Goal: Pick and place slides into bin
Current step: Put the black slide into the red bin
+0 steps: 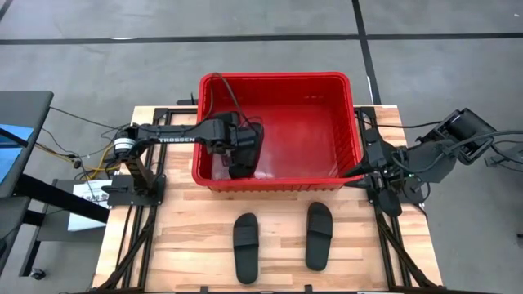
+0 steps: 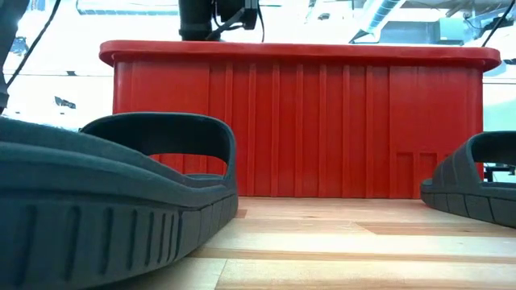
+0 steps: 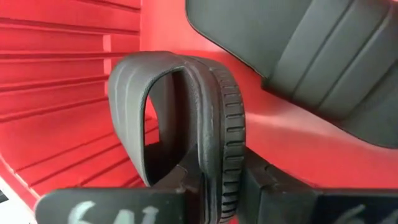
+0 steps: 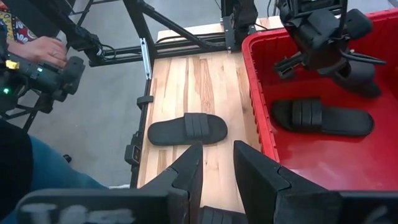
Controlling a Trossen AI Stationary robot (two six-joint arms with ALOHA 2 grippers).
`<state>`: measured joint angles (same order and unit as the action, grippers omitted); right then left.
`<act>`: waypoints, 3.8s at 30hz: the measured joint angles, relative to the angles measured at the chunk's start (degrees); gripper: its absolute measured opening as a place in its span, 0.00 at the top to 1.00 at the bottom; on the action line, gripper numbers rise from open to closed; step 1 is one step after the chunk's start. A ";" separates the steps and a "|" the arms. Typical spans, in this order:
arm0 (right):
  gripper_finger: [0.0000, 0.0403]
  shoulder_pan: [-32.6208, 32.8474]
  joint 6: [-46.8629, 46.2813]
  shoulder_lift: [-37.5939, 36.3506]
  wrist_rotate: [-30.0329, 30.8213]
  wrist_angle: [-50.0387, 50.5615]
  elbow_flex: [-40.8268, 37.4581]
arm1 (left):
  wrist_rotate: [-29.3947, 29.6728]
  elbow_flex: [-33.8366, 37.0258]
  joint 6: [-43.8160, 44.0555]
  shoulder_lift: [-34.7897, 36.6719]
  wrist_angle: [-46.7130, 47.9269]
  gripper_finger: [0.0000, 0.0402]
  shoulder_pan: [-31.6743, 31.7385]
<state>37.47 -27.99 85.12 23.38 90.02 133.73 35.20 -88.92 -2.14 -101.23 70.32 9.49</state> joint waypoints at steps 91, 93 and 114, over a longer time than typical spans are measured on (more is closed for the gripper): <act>0.80 0.00 -0.04 -0.02 -2.56 0.00 0.00 | -16.83 0.00 -1.82 -0.02 8.83 0.45 0.77; 0.80 0.00 -0.04 -0.02 -2.56 0.00 0.02 | -17.37 -0.02 -2.06 -0.02 8.89 0.45 0.77; 0.80 0.00 -0.02 -0.02 -2.56 0.00 0.00 | -16.07 -0.04 -5.54 -0.02 11.67 0.45 0.82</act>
<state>37.47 -28.01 85.10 20.82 90.02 133.73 19.13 -88.97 -7.67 -101.25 82.00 10.31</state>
